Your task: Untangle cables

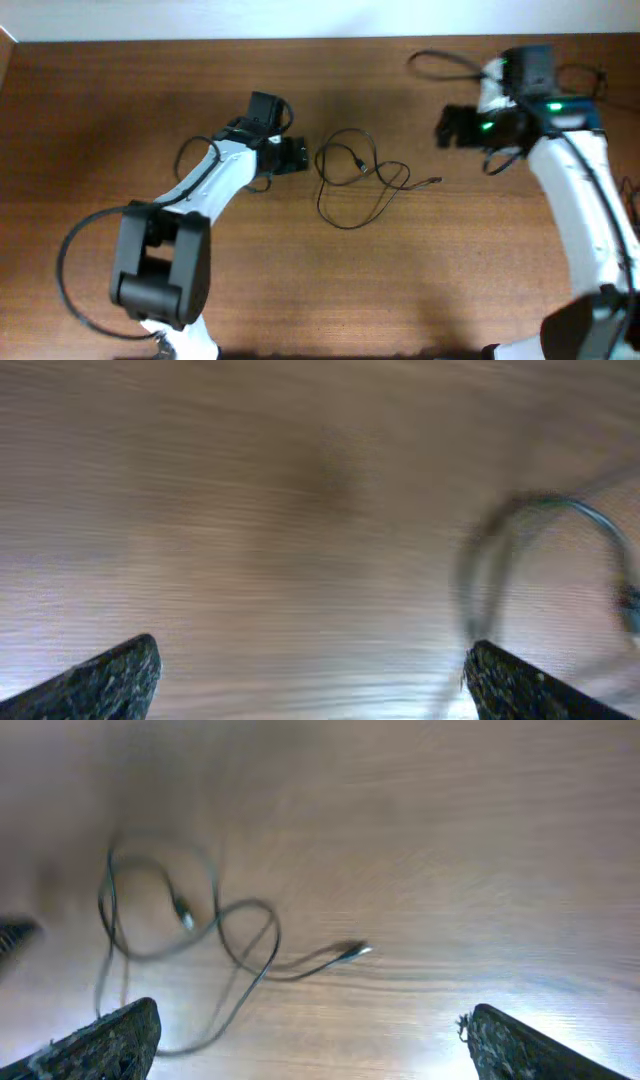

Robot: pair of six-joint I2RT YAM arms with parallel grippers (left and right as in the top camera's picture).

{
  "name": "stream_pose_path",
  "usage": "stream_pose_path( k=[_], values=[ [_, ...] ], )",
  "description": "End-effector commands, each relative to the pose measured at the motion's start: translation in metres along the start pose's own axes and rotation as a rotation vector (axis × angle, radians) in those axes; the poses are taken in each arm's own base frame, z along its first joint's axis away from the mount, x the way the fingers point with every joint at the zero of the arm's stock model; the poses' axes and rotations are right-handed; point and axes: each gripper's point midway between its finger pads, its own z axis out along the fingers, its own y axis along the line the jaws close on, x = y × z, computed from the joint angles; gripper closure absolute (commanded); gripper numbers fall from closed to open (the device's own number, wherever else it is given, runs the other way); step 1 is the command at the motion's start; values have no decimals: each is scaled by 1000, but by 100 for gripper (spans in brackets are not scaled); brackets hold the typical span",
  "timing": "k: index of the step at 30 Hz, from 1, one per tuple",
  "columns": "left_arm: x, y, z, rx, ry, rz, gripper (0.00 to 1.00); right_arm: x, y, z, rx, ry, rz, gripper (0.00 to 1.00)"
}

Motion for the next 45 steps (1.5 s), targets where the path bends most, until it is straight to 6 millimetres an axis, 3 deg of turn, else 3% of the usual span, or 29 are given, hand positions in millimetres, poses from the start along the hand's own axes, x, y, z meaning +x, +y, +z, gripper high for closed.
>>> stream_pose_path(
  k=[1, 4, 6, 12, 16, 19, 21, 23, 25, 27, 28, 31, 32, 35, 36, 38, 43, 45],
  values=[
    [-38, 57, -57, -207, -194, -177, 1, 42, 44, 45, -85, 142, -249, 2],
    [-36, 87, -73, -239, -190, -310, 1, 69, 92, 79, -181, 196, -445, 2],
    [-24, 108, -75, -283, -135, -344, 1, 80, 130, 101, -221, 182, -621, 2],
    [-4, 179, -98, -376, -67, -505, 1, 100, 203, 156, -297, 101, -789, 2],
    [-1, 185, -103, -386, -57, -520, 1, 104, 202, 183, -188, 86, -770, 1],
    [0, 185, -103, -386, -54, -520, 1, 102, 200, 192, -110, 60, -795, 16],
    [3, 185, -103, -390, -45, -519, 1, 101, 196, 196, -85, 60, -783, 36],
    [6, 185, -103, -394, -32, -518, 1, 112, 188, 202, -66, 112, -719, 75],
    [6, 185, -103, -394, -32, -519, 1, 124, 181, 207, -48, 162, -692, 96],
    [6, 185, -103, -394, -32, -518, 1, 130, 176, 210, -38, 191, -692, 96],
    [6, 185, -103, -394, -32, -519, 1, 124, 176, 207, -30, 177, -689, 96],
    [6, 185, -103, -394, -31, -518, 1, 92, 176, 186, -11, 169, -672, 96],
    [6, 185, -103, -394, -32, -518, 1, 68, 176, 170, -7, 154, -674, 96],
    [6, 185, -103, -394, -32, -518, 1, 8, 156, 136, 49, 89, -620, 96],
    [6, 185, -103, -394, -32, -518, 1, -21, 138, 126, 79, 40, -570, 96],
    [6, 185, -103, -394, -32, -518, 1, -46, 108, 122, 104, 5, -504, 96],
    [6, 185, -103, -394, -32, -518, 1, -106, -34, 107, 227, -91, -243, 96],
    [6, 185, -103, -394, -32, -518, 1, -133, -71, 88, 264, -167, -193, 96]
  ],
)
